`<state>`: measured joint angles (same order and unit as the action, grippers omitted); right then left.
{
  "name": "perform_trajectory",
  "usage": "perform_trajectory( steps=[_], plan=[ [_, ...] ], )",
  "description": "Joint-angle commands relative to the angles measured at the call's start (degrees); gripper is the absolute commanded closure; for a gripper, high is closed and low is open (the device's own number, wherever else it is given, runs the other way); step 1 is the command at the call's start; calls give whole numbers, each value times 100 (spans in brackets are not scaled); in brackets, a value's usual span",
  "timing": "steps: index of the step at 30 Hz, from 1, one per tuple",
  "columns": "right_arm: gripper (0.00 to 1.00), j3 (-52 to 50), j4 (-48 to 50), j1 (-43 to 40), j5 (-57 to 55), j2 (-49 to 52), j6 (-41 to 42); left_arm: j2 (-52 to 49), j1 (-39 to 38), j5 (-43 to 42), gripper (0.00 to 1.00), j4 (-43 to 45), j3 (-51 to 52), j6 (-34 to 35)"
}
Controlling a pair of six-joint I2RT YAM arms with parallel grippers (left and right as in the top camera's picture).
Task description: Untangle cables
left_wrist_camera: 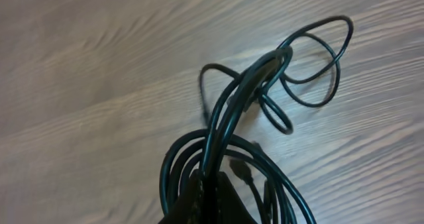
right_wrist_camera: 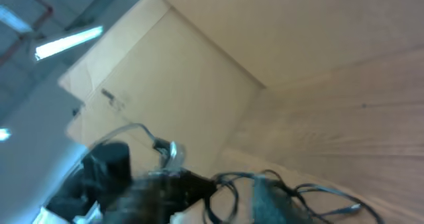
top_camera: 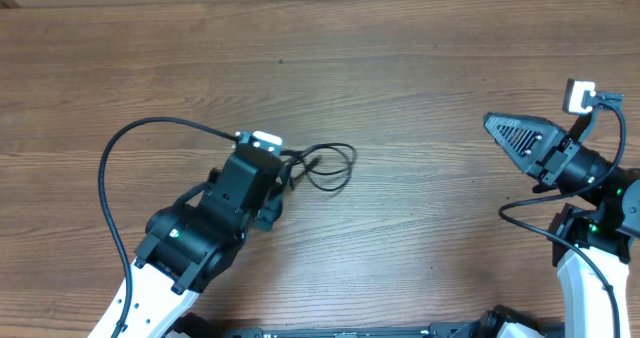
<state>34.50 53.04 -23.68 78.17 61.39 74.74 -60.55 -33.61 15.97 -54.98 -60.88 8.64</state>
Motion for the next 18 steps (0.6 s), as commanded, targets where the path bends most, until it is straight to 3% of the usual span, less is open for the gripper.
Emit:
perform_trajectory(
  steps=[1,5,12,18],
  plan=[
    [29,81,13,-17,501,-44,2,-2,20,-868,96,417,-2,-944],
    [1,81,15,-17,1121,-44,-289,-2,20,-1759,96,1123,-4,-1958],
    [0,28,-151,-7,1115,42,-664,170,24,-2396,96,1993,-74,-2105],
    [0,28,-1318,68,472,306,-601,254,24,-2406,96,1971,-232,-1784]
  ],
)
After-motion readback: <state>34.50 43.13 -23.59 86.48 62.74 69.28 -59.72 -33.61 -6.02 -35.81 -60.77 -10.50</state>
